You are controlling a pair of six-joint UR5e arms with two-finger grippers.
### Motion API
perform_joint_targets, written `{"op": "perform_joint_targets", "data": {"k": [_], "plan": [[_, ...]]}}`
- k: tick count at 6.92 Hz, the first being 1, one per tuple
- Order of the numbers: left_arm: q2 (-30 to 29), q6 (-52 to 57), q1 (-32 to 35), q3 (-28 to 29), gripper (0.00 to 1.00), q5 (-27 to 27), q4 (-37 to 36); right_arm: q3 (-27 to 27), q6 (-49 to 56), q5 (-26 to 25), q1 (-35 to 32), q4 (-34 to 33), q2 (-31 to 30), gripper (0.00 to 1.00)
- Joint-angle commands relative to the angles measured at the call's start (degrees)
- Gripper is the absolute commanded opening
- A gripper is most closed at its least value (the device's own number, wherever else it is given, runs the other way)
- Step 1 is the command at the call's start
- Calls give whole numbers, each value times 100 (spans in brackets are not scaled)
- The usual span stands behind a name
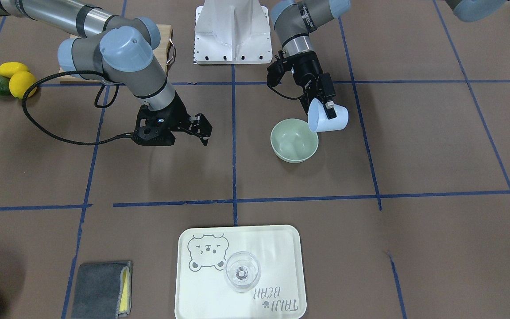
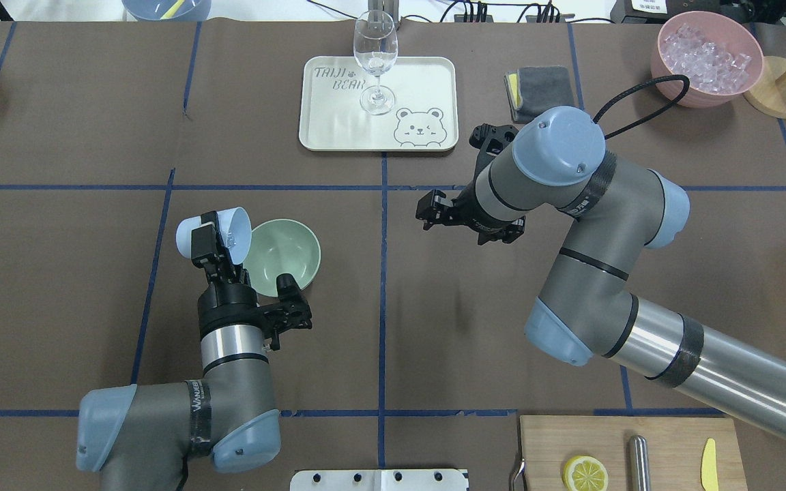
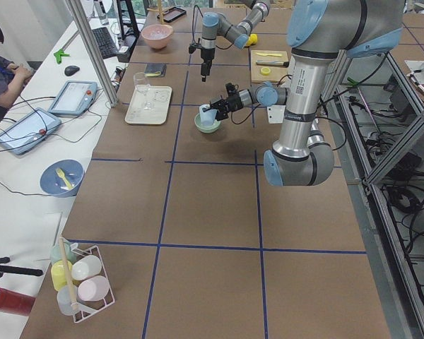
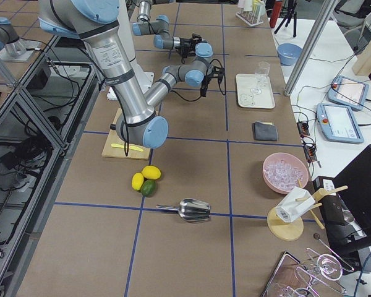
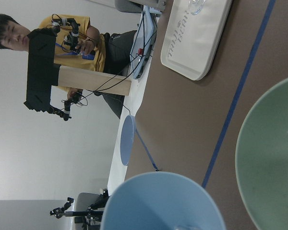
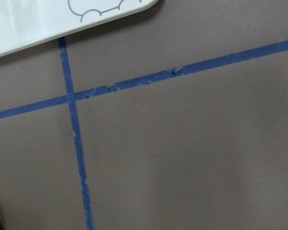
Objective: Pour ice into bowl
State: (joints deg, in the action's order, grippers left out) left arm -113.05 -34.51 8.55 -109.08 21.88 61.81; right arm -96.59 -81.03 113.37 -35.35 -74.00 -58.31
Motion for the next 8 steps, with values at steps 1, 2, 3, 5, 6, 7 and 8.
{"op": "perform_joint_targets", "data": {"k": [1,2,3,5,6,7,8], "plan": [[72,250,-11,53,0,-341,-3,0,0,-8,-7,0,22,100],[46,1113,6,106,0,-490,-3,0,-9,-8,-7,0,30,100],[55,1548,33,115,0,-578,-3,0,-9,-8,-7,0,30,100],[55,2400,50,168,0,-737,-3,0,-9,-8,-7,0,22,100],[63,2596,50,186,0,-816,-3,0,-9,-8,-7,0,22,100],[72,2659,59,212,0,-860,-3,0,-9,-8,-7,0,13,100],[72,2790,68,264,0,-939,-3,0,-9,-8,-7,0,13,100]]}}
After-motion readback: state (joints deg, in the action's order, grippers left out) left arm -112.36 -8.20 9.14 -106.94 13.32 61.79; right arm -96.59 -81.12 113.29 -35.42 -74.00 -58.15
